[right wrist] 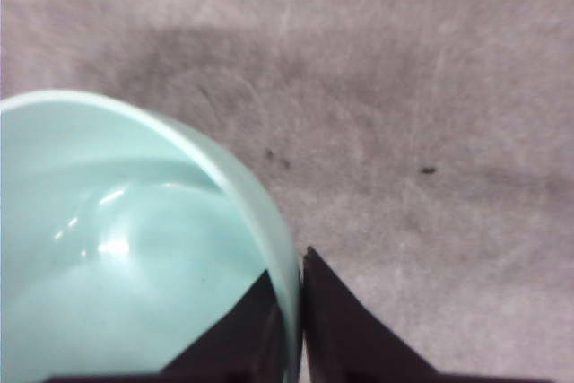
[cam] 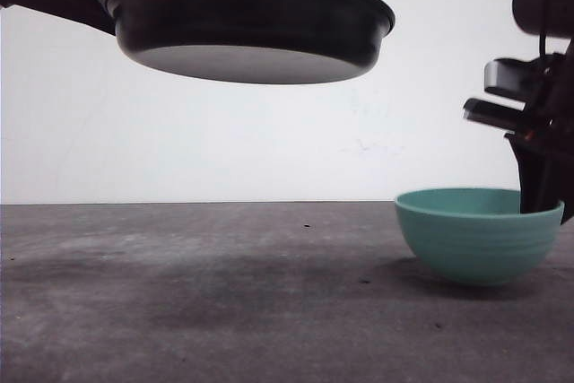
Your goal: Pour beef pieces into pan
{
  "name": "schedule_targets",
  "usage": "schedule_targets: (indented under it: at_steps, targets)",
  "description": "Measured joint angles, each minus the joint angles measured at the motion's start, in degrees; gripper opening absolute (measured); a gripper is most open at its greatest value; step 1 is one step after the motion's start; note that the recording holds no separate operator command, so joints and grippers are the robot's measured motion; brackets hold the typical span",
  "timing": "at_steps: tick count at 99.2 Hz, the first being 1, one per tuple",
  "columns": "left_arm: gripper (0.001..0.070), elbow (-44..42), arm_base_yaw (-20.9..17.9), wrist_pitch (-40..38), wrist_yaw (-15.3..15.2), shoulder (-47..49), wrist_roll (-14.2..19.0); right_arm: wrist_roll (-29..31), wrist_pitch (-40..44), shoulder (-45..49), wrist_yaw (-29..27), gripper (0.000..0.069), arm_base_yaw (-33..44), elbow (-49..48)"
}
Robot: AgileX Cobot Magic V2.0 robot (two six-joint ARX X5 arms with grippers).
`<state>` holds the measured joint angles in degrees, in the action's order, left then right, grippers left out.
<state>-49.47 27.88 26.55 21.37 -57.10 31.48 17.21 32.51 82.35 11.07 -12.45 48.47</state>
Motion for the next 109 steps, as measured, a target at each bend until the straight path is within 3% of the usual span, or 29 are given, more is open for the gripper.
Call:
schedule_targets:
  at_steps: [8, 20, 24, 30, 38, 45, 58, 65, 78, 109]
  targets:
    - [0.0052, 0.0, 0.0, 0.5, 0.0, 0.0, 0.0, 0.0, -0.2, 0.2, -1.1, 0.0105, -0.3, 0.0]
    - [0.0052, 0.0, 0.0, 0.4, -0.1, 0.0, 0.0, 0.2, -1.5, 0.1, -0.8, 0.0448, -0.3, 0.0]
    - [0.0052, 0.0, 0.0, 0.3, -0.3, 0.0, -0.1, 0.3, -1.6, -0.1, 0.0, 0.0529, -0.3, 0.1]
    - [0.0052, 0.0, 0.0, -0.5, -1.2, -0.2, -0.4, 0.3, -1.4, -0.9, 1.0, 0.0592, -0.3, 0.4]
    - [0.0052, 0.0, -0.2, -3.3, -1.8, -1.4, -0.4, 0.3, -0.2, -3.3, 1.6, 0.0614, -0.3, 2.3]
    - [0.0052, 0.0, -0.9, -5.9, -1.7, -3.5, -0.4, 0.6, 1.5, -7.1, 3.1, 0.0554, -0.3, 5.3]
    - [0.0052, 0.0, -2.5, -10.0, -1.8, -9.3, -0.4, 0.0, 4.7, -16.9, 6.4, 0.0175, -1.3, 11.7]
    - [0.0052, 0.0, -3.0, -12.4, -1.8, -12.7, -0.4, -0.4, 6.2, -22.4, 6.8, 0.007, -2.8, 14.6]
    - [0.0051, 0.0, -3.8, -17.0, -1.6, -19.0, -0.4, -0.5, 8.1, -32.5, 6.8, 0.002, -6.0, 18.4]
    - [0.0051, 0.0, -5.0, -24.6, -1.3, -33.3, -0.4, 2.4, 12.4, -48.7, 2.4, 0.0011, -8.5, 19.1]
